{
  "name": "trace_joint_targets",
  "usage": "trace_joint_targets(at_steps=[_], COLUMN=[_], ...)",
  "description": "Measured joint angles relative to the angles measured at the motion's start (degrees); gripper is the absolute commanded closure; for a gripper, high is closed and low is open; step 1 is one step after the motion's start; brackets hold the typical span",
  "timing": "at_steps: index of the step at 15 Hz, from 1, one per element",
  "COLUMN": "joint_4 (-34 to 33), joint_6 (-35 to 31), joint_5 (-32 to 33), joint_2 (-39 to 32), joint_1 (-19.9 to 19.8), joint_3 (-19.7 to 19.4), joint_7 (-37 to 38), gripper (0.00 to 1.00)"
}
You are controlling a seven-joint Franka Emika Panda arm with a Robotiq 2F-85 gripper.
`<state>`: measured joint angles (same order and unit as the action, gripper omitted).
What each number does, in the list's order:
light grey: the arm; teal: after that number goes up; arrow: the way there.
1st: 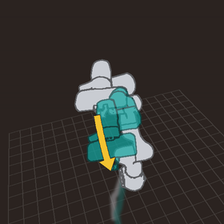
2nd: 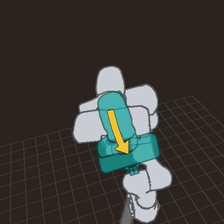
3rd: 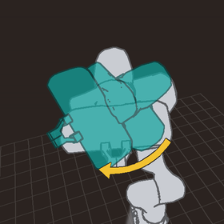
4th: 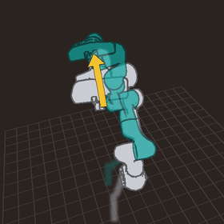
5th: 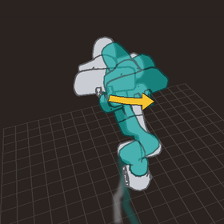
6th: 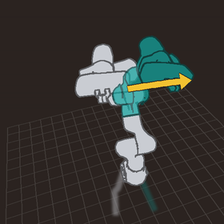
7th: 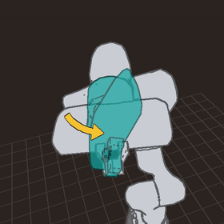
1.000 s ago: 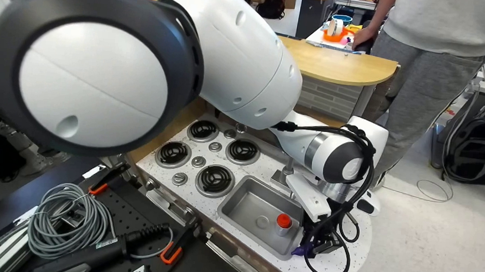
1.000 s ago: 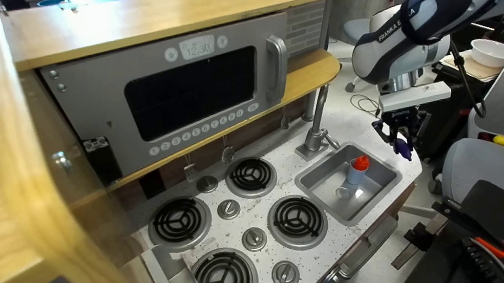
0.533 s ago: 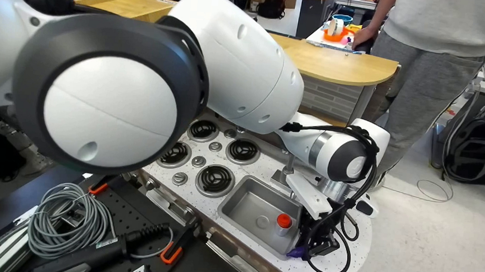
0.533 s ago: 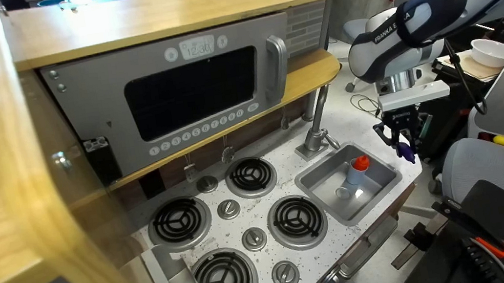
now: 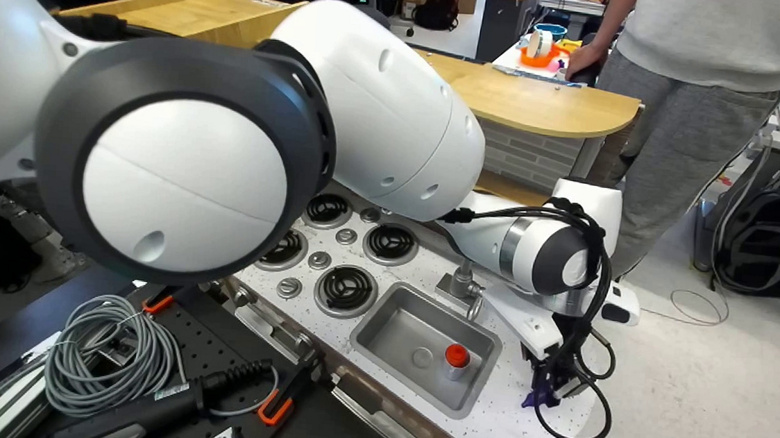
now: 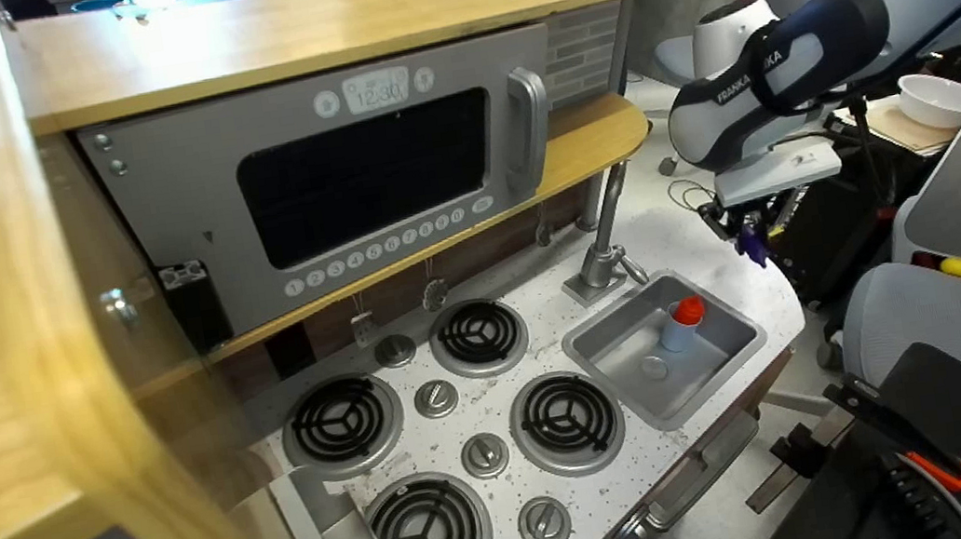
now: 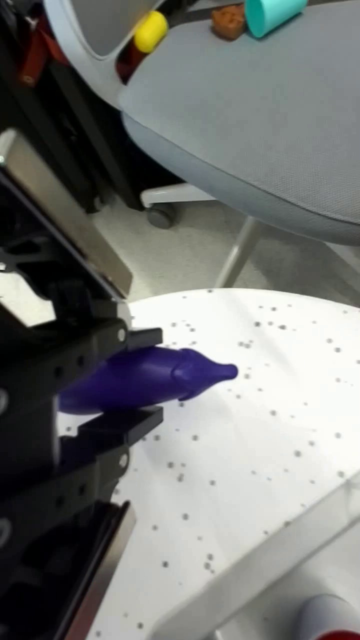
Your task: Pick the eggplant on the stove and put it on the counter
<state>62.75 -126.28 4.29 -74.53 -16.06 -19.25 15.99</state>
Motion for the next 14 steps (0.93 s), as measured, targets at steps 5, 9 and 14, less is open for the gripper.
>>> trace_joint_targets(at_steps=[5, 9, 14], joint_4=[1.68, 4.07, 6.33], joint_6=[-12.49, -17.28, -17.32], joint_5=[1.15, 1.07, 0.14], joint_2=[-0.92, -0.91, -0.06], joint_1=[0.07, 0.02, -0.94], joint_3=[0.25, 2.17, 5.21], joint_7=[-0.05, -1.13, -3.6], gripper=[0.92, 0.92, 0.92])
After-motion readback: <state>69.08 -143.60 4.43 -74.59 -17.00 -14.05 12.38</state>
